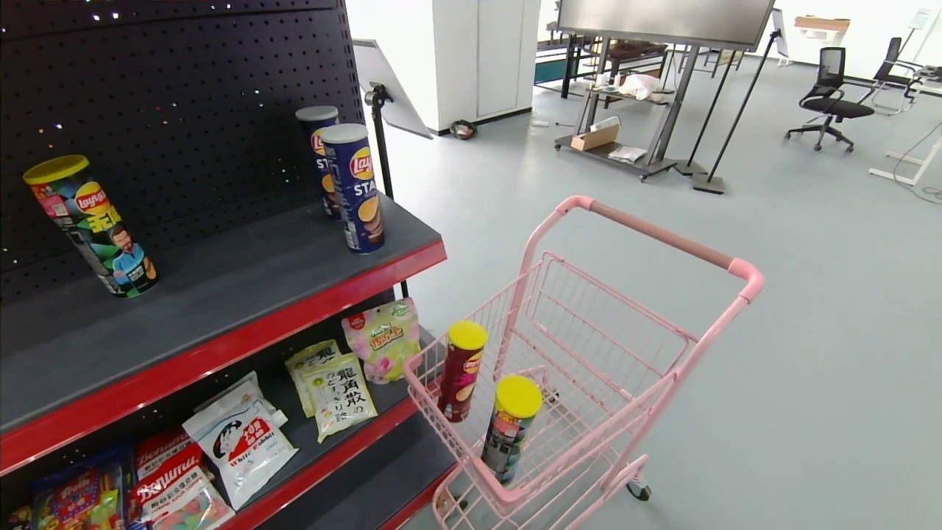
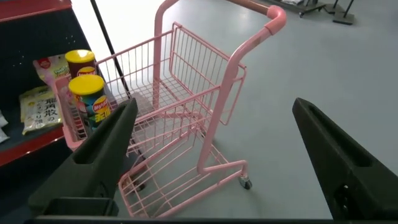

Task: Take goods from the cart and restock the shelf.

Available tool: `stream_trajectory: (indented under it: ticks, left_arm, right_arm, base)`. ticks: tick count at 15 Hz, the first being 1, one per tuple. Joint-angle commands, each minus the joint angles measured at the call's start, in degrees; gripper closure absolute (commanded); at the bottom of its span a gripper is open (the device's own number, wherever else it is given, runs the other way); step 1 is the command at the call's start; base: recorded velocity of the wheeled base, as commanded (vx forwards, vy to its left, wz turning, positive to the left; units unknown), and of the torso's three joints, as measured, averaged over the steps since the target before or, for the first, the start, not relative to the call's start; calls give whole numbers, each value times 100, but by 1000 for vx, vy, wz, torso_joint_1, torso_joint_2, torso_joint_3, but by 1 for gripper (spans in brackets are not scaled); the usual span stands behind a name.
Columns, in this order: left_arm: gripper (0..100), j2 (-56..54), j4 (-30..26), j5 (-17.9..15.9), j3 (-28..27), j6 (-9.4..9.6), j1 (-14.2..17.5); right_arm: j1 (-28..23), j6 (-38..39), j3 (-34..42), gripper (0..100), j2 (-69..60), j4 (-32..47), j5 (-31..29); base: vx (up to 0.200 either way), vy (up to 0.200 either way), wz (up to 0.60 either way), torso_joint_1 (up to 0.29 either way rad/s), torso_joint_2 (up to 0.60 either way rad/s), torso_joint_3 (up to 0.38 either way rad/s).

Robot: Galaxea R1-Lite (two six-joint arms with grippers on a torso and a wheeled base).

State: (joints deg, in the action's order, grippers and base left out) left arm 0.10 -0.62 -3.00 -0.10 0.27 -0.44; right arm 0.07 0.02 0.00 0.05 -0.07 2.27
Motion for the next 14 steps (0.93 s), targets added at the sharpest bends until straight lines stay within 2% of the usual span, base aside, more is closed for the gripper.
stream_trajectory:
  ticks: [1,10,14]
  left_arm:
    - [0,8,1,1,1,0,0]
    - [0,8,1,1,1,0,0]
    - [0,8,1,1,1,-9,0]
  right_arm:
    - [1,-2,0,0,4,-1,11]
    - [1,-11,-9,0,4,-1,2]
    - [1,-11,0,0,4,-1,11]
  base:
    - [0,0,0,-154,349,207]
    - [0,0,0,-145,376,228]
    - [0,0,0,-188,513,326]
